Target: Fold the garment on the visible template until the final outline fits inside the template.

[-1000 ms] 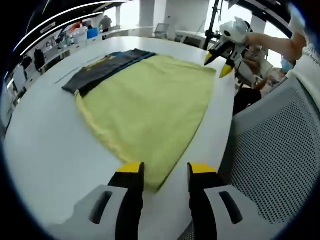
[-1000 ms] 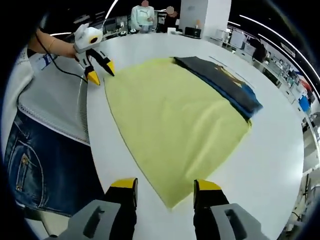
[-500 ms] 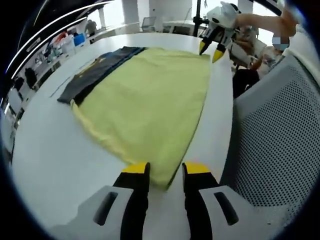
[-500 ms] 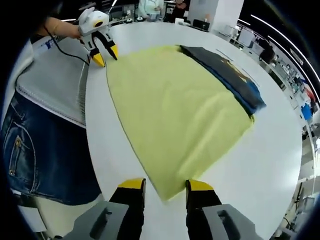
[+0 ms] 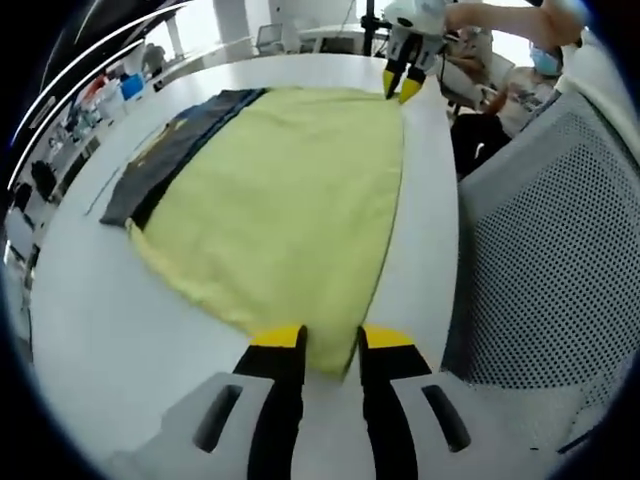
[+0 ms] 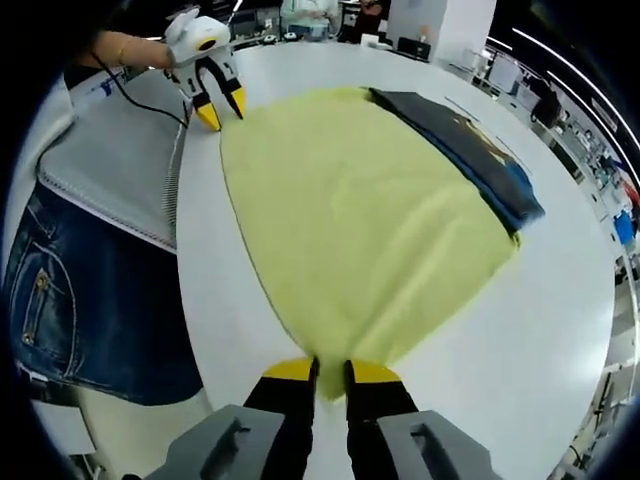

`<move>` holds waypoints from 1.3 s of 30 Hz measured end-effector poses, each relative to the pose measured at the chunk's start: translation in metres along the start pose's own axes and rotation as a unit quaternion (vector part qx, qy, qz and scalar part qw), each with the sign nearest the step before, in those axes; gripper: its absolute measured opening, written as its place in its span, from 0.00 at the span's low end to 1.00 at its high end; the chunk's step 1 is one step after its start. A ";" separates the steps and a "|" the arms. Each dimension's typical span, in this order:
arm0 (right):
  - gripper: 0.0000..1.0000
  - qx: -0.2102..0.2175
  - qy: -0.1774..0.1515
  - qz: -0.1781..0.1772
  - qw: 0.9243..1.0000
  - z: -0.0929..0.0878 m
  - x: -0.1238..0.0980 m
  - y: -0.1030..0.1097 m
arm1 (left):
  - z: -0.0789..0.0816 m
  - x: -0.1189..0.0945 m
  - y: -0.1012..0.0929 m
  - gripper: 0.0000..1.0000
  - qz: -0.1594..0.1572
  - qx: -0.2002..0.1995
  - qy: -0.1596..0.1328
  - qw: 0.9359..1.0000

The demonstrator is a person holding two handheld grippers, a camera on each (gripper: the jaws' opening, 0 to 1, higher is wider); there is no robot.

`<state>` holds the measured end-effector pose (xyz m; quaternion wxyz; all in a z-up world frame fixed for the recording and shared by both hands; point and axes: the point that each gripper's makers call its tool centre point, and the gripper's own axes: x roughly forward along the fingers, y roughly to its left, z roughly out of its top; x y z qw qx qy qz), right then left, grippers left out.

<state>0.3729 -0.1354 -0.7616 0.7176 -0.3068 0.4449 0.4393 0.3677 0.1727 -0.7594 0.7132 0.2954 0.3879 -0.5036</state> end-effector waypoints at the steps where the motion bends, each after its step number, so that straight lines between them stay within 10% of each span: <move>1: 0.03 0.000 0.000 0.001 1.000 0.000 0.000 0.000 | 0.001 0.000 -0.001 0.13 -0.001 0.009 0.001 1.000; 39: 0.00 0.026 -0.025 0.021 0.999 0.001 -0.011 0.021 | -0.006 -0.013 -0.015 0.00 0.019 -0.010 -0.011 1.000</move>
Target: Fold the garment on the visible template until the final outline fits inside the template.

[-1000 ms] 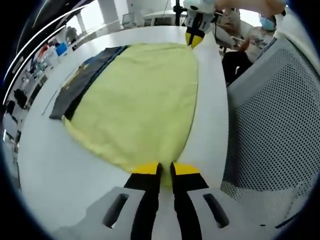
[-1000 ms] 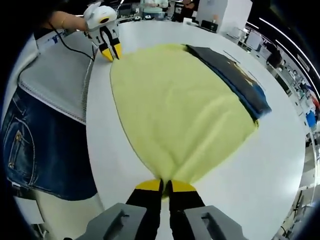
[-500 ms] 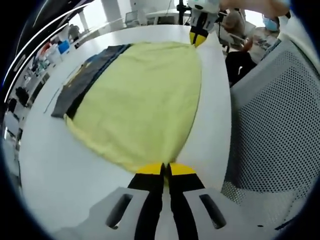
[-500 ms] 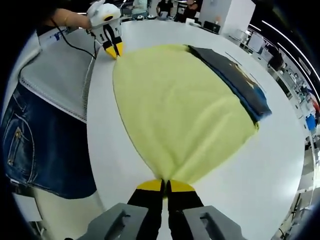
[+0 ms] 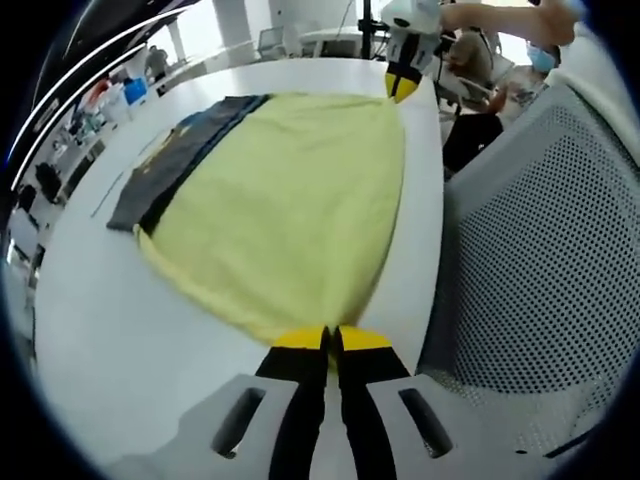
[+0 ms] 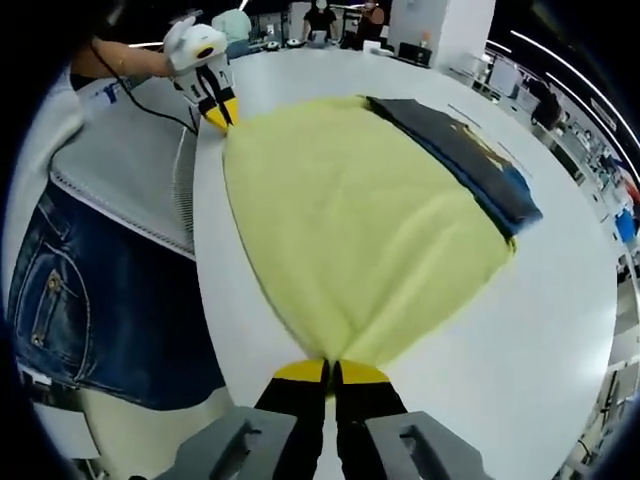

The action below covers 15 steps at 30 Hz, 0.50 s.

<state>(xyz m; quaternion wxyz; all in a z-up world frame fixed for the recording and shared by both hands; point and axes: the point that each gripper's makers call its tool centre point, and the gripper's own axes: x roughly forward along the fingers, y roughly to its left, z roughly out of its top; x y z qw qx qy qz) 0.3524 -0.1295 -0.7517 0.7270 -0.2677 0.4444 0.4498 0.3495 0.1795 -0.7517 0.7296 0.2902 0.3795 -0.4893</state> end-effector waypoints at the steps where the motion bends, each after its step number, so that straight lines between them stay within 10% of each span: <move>1: 0.00 0.003 -0.001 0.003 1.000 0.000 -0.001 0.002 | 0.000 -0.001 -0.001 0.00 0.000 -0.001 0.000 1.000; 15: 0.00 0.020 -0.013 0.033 0.999 0.000 -0.008 0.033 | -0.012 -0.014 -0.013 0.00 0.008 -0.014 -0.005 1.000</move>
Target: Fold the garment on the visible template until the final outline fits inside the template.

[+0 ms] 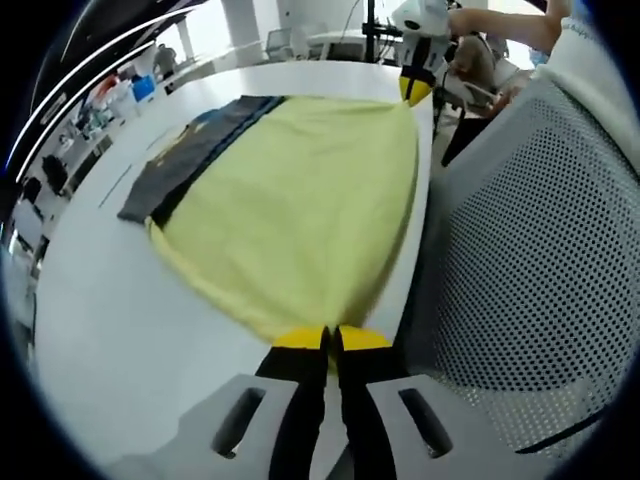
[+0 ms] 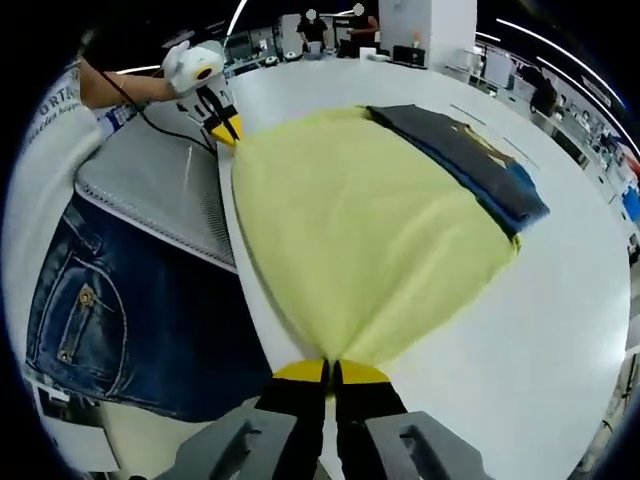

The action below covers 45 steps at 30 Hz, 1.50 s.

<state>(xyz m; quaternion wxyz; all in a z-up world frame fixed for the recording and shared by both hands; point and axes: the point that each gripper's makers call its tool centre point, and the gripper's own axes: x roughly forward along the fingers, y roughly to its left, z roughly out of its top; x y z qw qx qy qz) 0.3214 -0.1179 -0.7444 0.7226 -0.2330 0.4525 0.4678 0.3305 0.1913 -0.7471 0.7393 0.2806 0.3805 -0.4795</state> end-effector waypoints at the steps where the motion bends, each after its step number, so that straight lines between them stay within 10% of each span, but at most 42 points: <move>1: 0.00 0.000 0.000 0.001 1.000 0.000 0.000 0.001 | 0.000 0.000 -0.001 0.00 0.000 0.001 0.001 1.000; 45: 0.00 -0.027 0.031 0.029 0.999 -0.011 -0.015 0.027 | -0.002 -0.022 -0.041 0.00 -0.075 0.017 0.029 0.997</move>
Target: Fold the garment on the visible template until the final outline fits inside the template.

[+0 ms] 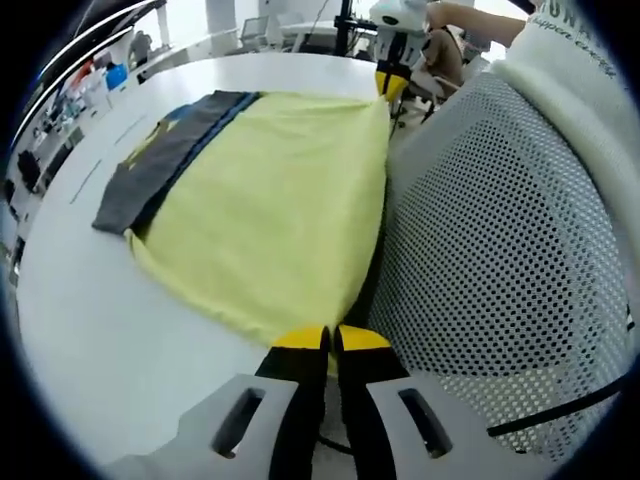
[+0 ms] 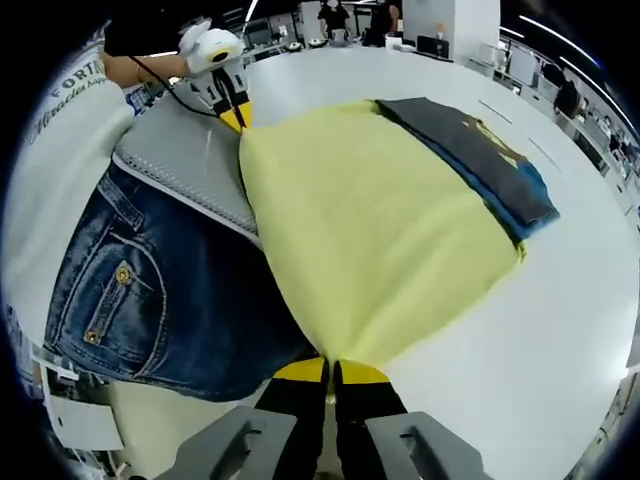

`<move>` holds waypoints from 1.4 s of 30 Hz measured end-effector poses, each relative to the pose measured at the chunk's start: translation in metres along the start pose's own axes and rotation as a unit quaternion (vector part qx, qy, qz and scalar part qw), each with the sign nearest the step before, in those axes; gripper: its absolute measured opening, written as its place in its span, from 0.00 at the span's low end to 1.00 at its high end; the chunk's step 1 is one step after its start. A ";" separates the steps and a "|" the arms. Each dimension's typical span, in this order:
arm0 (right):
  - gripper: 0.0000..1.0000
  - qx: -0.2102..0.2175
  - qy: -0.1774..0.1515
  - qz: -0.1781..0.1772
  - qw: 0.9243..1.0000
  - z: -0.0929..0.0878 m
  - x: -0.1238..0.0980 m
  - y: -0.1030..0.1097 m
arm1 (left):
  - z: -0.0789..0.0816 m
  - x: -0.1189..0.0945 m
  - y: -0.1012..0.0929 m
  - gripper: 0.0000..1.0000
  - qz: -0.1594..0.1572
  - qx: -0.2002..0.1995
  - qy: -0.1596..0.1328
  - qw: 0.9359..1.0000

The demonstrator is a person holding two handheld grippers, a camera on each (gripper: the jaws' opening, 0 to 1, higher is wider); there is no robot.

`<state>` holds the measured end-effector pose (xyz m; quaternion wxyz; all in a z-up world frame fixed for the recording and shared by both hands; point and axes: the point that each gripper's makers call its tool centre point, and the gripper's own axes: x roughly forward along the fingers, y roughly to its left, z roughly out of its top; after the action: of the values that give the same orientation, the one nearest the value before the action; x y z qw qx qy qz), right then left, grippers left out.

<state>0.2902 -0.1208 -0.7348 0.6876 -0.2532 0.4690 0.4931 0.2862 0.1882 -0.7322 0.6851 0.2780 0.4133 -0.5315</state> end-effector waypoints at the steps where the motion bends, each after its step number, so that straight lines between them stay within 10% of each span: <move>1: 0.00 -0.001 0.000 -0.002 1.000 0.001 0.000 -0.001 | 0.002 -0.001 0.002 0.00 0.000 0.001 0.000 1.000; 42: 0.00 -0.068 -0.021 -0.098 0.993 0.058 -0.041 -0.078 | 0.055 -0.040 0.083 0.00 0.055 0.042 -0.027 0.997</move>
<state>0.3814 -0.1219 -0.6823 0.7237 -0.3338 0.3921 0.4595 0.3773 0.1861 -0.6747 0.7119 0.3142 0.3561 -0.5174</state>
